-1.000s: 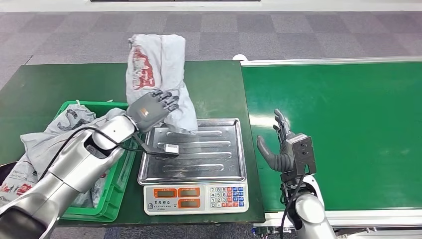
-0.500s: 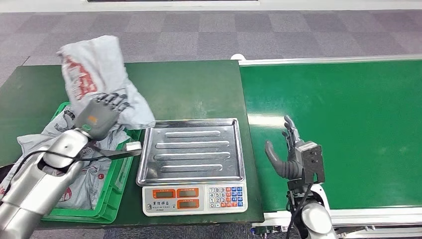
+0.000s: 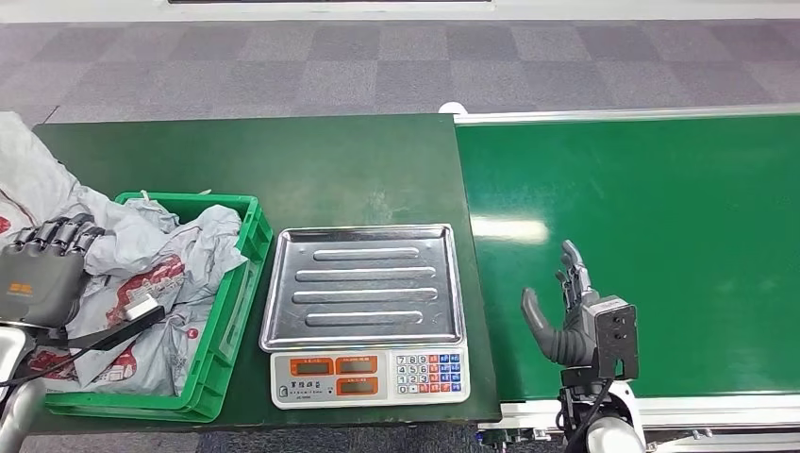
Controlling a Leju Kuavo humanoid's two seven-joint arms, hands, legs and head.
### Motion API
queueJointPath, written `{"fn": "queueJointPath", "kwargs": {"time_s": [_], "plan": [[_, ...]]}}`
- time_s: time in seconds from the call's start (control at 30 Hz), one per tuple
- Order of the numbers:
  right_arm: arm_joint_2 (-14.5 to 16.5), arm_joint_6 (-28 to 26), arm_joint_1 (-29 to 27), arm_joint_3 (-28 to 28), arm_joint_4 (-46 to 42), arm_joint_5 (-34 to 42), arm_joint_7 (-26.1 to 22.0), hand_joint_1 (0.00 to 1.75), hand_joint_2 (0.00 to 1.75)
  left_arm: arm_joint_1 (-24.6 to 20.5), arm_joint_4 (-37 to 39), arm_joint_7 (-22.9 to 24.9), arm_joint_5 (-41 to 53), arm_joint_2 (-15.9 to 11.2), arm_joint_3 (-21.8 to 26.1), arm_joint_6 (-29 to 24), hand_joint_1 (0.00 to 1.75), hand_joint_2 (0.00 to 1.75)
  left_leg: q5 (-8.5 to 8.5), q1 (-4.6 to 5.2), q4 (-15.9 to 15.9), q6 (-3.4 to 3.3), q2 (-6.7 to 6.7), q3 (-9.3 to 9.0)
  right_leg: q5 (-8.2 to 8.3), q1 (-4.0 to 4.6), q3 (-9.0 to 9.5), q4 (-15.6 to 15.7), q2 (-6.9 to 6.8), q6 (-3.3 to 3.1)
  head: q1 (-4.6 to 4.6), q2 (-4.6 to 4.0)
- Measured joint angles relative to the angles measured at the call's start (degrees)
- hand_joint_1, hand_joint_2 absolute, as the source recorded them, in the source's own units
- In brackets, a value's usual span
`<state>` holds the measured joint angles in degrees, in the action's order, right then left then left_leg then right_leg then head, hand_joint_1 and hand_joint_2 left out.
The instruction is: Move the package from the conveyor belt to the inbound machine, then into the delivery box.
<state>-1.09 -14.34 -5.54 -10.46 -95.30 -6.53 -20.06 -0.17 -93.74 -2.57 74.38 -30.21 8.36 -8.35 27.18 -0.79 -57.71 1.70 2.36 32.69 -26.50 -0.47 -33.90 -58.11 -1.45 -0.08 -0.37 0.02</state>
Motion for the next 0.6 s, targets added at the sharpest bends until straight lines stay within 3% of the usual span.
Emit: {"fn": "queueJointPath", "kwargs": {"time_s": [0.1,0.6], "plan": [[0.2,-0.1,-0.6,0.3,-0.6,-0.2,0.0,0.0,1.75,2.4,-2.2,-2.9,-4.5,0.1,1.9,1.9,0.0,1.75,0.0,0.0,0.0,0.0,-0.04,-0.01,0.0,0.0,-0.03,0.0,-0.03,0.0,-0.01,0.0],[0.9,0.0,-2.0,0.9,-2.6,-0.6,0.0,0.0,1.75,1.6,-5.1,-11.2,-27.2,1.5,2.1,7.2,0.0,1.75,-0.02,0.0,0.0,0.01,-0.18,0.0,-0.01,0.0,0.05,0.0,-0.17,-0.01,0.01,0.0]]}}
